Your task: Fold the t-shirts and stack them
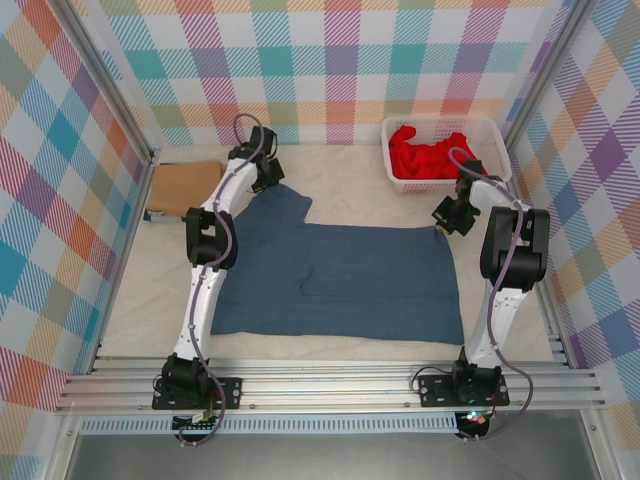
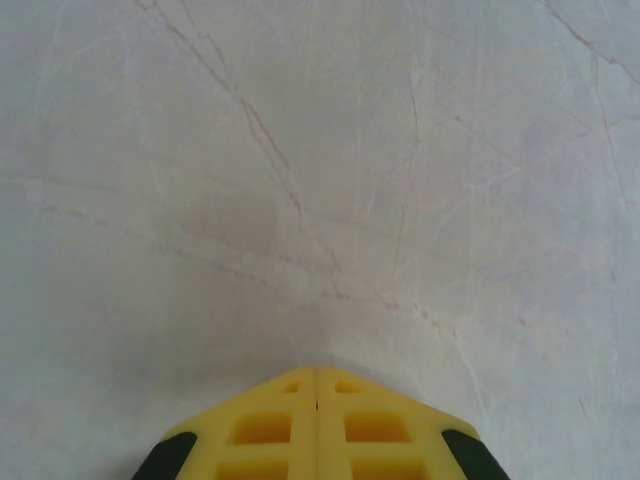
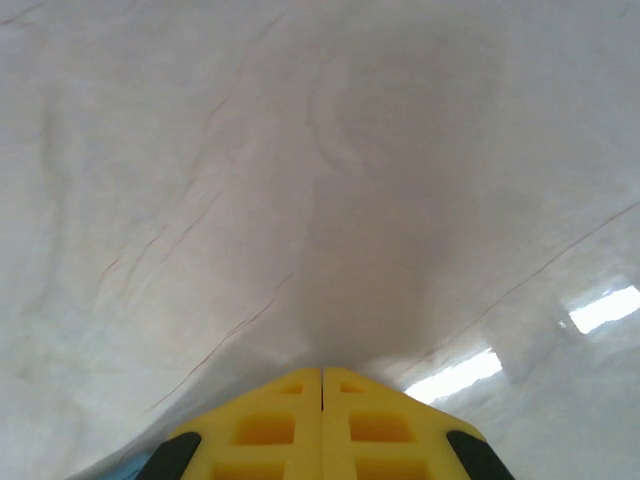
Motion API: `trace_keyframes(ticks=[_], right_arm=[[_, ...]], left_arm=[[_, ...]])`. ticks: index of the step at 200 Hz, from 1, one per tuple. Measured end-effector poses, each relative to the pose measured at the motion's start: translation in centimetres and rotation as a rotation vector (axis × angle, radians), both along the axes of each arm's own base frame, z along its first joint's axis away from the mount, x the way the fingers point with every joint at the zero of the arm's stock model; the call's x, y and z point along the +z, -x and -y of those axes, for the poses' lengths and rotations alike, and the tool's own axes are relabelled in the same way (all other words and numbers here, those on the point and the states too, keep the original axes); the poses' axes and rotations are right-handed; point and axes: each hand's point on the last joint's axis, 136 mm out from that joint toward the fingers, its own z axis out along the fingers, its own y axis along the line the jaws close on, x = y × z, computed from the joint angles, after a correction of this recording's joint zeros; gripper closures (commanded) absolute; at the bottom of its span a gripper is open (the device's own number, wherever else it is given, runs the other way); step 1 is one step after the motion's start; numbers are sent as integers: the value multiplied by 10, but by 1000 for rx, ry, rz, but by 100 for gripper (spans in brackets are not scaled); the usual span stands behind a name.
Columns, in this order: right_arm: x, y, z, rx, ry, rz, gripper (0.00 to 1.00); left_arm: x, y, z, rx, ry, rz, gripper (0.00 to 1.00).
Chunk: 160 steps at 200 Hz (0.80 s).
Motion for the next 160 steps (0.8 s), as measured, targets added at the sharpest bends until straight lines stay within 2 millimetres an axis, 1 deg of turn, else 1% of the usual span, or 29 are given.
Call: trace_keyframes(ticks=[9,22,33,47,58,70,80,91,100,135,153,160], right_arm=[[6,0,-4,10,-7,10,100],[16,1,-7,23,-13,23,100],[25,2,-10,35,-19,41,100],[33,6,-12,43,-24,57,100],[36,13,-12,45,-24,57,100],[38,21,-13,47,-24,48,100],[38,28,-13,49,-23,38,100],[39,35,-13,48,-21,25,100],[41,41,-11,46,-12,15,100],[52,69,-7,28,15,-6,100],[55,86,-7,20,24,-19,100],[55,94,-6,18,27,-29,100]], left_arm=[[8,5,1,-1,-9,-5,100],[25,17,2,-4,-22,-12,100],[43,31,4,-10,-26,-14,100],[69,52,3,-18,-28,-13,100],[89,71,0,-20,-31,-16,100],[106,91,-3,-23,-32,-15,100],[116,109,-6,-27,-27,-18,100],[120,130,-11,-23,-24,-35,100],[119,148,-16,-15,-25,-57,100],[97,222,-36,29,-33,-169,100],[92,253,-43,45,-36,-208,100],[93,262,-45,51,-35,-211,100]])
